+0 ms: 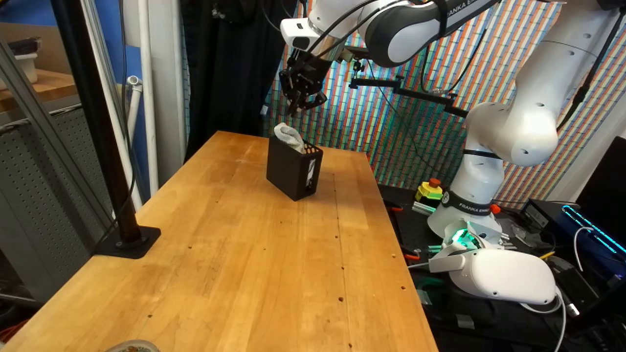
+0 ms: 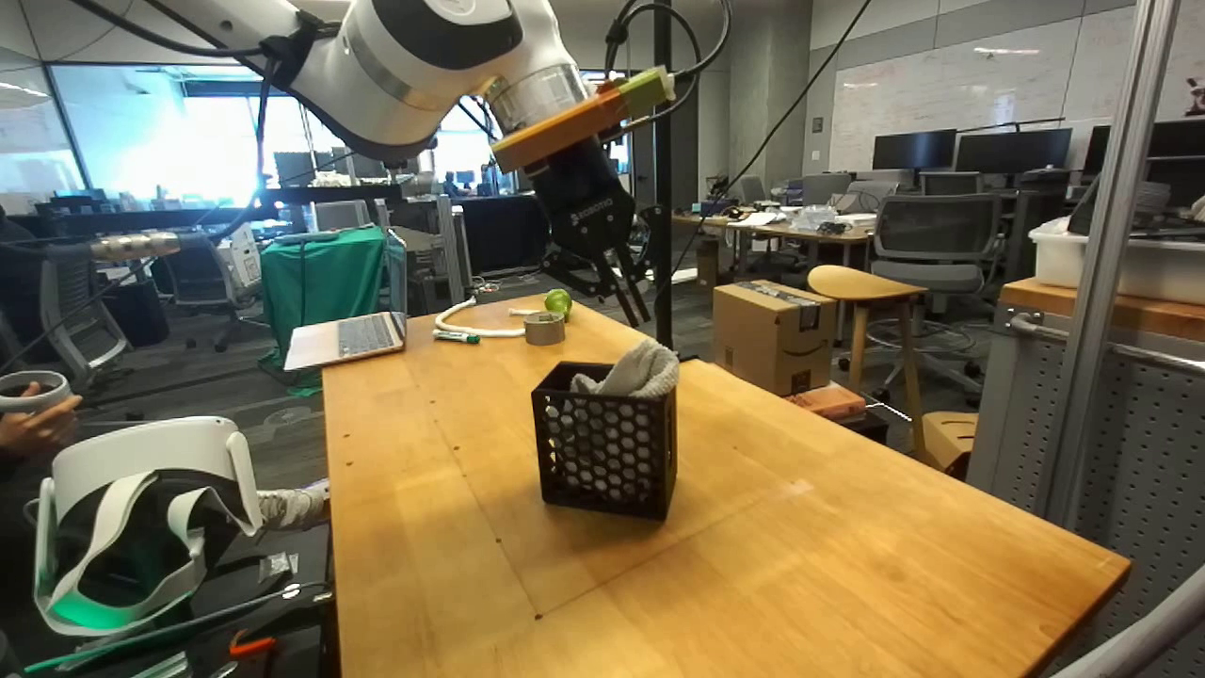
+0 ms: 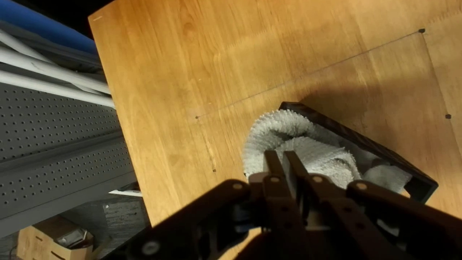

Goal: Place the towel inside the black basket

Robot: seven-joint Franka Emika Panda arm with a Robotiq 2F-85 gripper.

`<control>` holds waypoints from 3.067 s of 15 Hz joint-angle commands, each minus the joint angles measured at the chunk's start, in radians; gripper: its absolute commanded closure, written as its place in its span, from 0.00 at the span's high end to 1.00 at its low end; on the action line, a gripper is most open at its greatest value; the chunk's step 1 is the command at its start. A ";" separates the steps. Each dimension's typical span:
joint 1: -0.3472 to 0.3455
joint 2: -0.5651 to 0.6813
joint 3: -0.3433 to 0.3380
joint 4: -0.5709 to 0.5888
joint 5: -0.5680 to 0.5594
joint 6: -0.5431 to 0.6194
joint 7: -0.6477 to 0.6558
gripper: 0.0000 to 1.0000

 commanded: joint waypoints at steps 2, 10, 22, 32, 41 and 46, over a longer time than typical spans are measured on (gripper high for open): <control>-0.010 0.022 -0.010 -0.016 -0.028 0.128 -0.002 0.12; -0.022 0.072 -0.011 -0.033 -0.086 0.226 0.004 0.11; 0.008 0.043 0.018 -0.069 0.028 0.120 0.036 0.12; -0.003 0.072 0.000 -0.053 0.070 0.073 0.026 0.12; -0.001 0.162 -0.002 -0.028 0.196 0.044 -0.016 0.12; -0.004 0.199 0.001 -0.008 0.254 0.027 -0.064 0.12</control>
